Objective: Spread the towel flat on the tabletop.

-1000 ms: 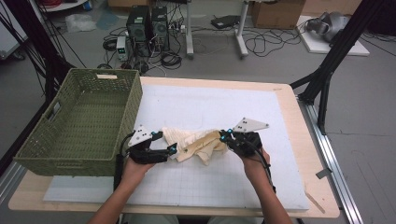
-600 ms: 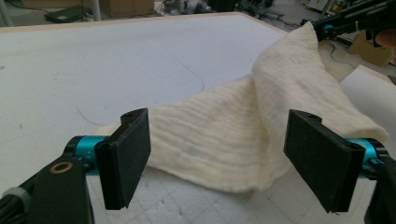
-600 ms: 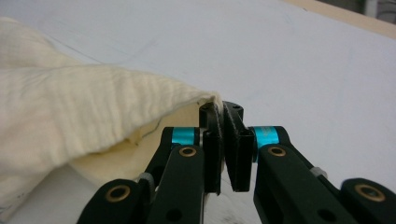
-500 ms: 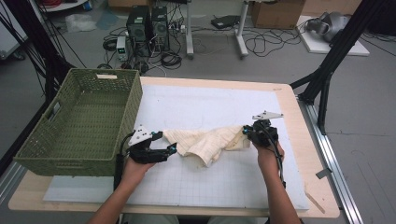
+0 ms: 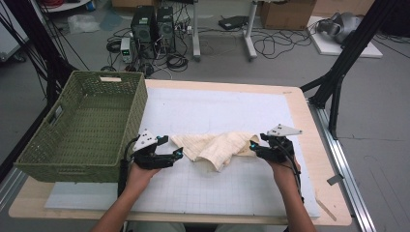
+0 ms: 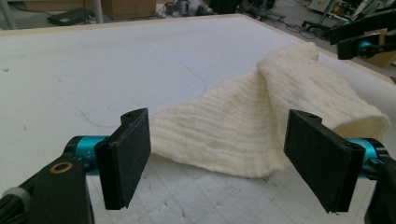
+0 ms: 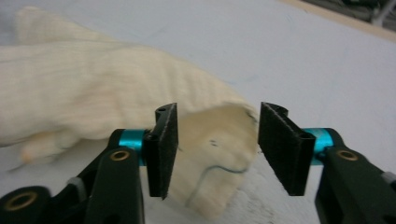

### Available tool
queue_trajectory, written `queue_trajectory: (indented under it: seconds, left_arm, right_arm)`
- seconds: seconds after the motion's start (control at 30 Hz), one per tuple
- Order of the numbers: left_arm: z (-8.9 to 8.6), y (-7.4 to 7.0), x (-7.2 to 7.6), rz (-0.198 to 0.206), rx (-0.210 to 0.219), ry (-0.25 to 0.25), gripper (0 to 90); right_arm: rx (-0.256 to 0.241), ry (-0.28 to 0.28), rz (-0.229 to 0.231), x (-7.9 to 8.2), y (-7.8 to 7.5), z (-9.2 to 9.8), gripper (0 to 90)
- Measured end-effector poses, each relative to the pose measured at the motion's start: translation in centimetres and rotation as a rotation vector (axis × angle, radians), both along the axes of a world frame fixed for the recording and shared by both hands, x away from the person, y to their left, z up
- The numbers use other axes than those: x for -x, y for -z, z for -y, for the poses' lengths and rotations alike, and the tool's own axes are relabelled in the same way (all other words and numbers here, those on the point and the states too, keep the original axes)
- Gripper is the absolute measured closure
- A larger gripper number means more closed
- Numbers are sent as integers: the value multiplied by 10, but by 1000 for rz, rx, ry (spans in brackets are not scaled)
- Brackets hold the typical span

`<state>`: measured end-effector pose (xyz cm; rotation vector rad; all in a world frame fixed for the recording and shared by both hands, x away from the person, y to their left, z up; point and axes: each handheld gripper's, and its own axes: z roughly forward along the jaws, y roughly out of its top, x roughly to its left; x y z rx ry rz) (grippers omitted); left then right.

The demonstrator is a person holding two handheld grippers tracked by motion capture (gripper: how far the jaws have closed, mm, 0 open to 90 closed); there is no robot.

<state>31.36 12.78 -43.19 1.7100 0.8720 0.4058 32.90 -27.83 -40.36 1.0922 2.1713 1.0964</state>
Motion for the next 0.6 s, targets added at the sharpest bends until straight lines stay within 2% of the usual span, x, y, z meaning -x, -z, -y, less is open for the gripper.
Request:
queue_trajectory:
  seconds: [0.07, 0.1, 0.13, 0.17, 0.2, 0.3, 0.37, 0.47, 0.53, 0.6]
  left_arm:
    - [-1, 0, 0, 2, -1, -2, 233]
    - [0, 0, 0, 4, 1, -3, 233]
    - [0, 0, 0, 5, 1, -3, 233]
    - [0, 0, 0, 6, 0, -2, 233]
    - [0, 0, 0, 6, 1, -4, 233]
    - [-1, 0, 0, 8, 2, -7, 233]
    - [-1, 0, 0, 9, 6, -8, 233]
    - [-1, -1, 0, 12, 6, -9, 233]
    - [-1, -1, 0, 12, 7, -10, 233]
    - [-1, -1, 0, 13, 9, -9, 233]
  right_arm:
    - [-5, -68, 32, 8, -3, -9, 406]
    - [6, -157, 69, 17, -4, -21, 397]
    - [11, -184, 83, 20, -4, -25, 390]
    - [13, -210, 88, 22, -4, -30, 381]
    - [13, -210, 88, 22, -4, -30, 381]
    - [31, -321, 78, 27, 0, -51, 341]
    - [41, -370, 59, 28, 5, -64, 320]
    - [65, -418, 57, 29, 9, -82, 299]
    - [83, -420, 53, 28, 13, -95, 297]
    - [102, -412, 55, 26, 14, -98, 309]
